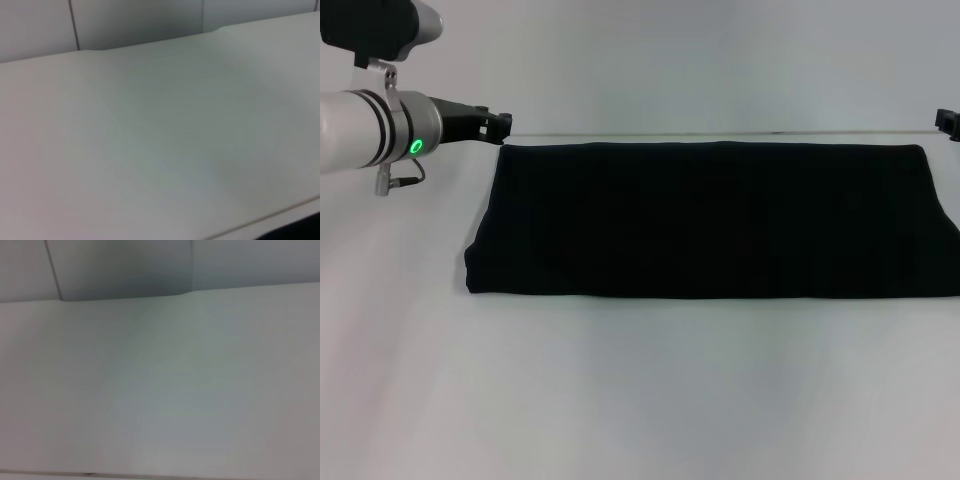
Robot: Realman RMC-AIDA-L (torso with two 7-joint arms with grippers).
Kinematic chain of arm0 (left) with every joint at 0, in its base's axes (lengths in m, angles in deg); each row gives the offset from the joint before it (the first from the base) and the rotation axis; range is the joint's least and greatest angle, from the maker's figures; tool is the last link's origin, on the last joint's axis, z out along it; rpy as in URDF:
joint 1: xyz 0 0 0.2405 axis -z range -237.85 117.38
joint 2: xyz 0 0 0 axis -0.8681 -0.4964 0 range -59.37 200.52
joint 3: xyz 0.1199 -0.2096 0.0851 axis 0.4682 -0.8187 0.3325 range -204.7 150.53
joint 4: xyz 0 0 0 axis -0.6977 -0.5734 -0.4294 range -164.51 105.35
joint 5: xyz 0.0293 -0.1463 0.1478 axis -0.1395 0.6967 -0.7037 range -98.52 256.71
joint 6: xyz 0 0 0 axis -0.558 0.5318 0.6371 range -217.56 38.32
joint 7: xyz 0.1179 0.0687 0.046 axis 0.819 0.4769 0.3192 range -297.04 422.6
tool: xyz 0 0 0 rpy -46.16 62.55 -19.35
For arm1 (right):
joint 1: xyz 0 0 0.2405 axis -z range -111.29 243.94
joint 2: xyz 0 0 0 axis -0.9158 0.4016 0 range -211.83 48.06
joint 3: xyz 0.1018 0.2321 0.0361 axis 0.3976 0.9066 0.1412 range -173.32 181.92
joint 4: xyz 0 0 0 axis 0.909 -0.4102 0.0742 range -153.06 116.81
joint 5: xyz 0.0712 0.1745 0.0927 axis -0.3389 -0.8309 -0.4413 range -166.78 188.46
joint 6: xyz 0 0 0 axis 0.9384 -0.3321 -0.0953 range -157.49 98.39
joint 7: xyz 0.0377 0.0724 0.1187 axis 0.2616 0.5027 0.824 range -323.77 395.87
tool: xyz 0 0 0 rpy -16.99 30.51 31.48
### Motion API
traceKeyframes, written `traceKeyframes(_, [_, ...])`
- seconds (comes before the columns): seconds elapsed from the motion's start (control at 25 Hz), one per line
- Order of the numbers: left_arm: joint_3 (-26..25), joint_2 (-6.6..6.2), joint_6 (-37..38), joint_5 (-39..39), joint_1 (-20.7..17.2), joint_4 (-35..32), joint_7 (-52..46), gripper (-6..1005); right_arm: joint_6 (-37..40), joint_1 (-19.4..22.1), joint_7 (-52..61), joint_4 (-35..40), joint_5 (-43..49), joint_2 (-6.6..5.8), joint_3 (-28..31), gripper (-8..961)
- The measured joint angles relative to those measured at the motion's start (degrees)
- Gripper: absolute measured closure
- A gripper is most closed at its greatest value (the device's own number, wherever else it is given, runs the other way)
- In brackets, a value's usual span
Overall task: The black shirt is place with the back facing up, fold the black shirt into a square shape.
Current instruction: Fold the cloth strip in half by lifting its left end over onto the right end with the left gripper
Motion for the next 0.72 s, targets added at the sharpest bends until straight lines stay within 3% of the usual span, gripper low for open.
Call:
traceKeyframes(0.24, [-0.2,0.24,-0.2,0.0,-0.7,-0.9,-3.5,619,3.5,0.0,0.2,1.3,-0.4,-0.04,-0.2,624])
traceKeyframes(0.36, [-0.2,0.05,9.0,0.0,-2.1,-4.7,-6.6,489,12.0,1.2,2.1,3.2,-1.7,-0.50,0.0,498])
traceKeyframes(0.4, [-0.3,0.21,15.7,0.0,-3.7,-8.6,-8.2,441,15.6,1.8,2.7,3.9,-2.6,-0.71,0.0,456])
traceKeyframes(0.44, [-0.3,0.21,15.7,0.0,-3.7,-8.6,-8.2,392,18.0,2.3,3.1,4.2,-3.2,-0.81,0.1,415])
traceKeyframes(0.64, [0.0,3.35,25.2,0.0,-9.3,-18.6,-9.2,262,27.6,4.5,3.6,4.5,-5.7,-0.44,-0.3,212])
traceKeyframes(0.72, [0.1,4.05,31.0,0.1,-11.0,-22.0,-9.3,221,31.4,5.2,3.4,4.8,-5.6,-0.21,-0.5,174])
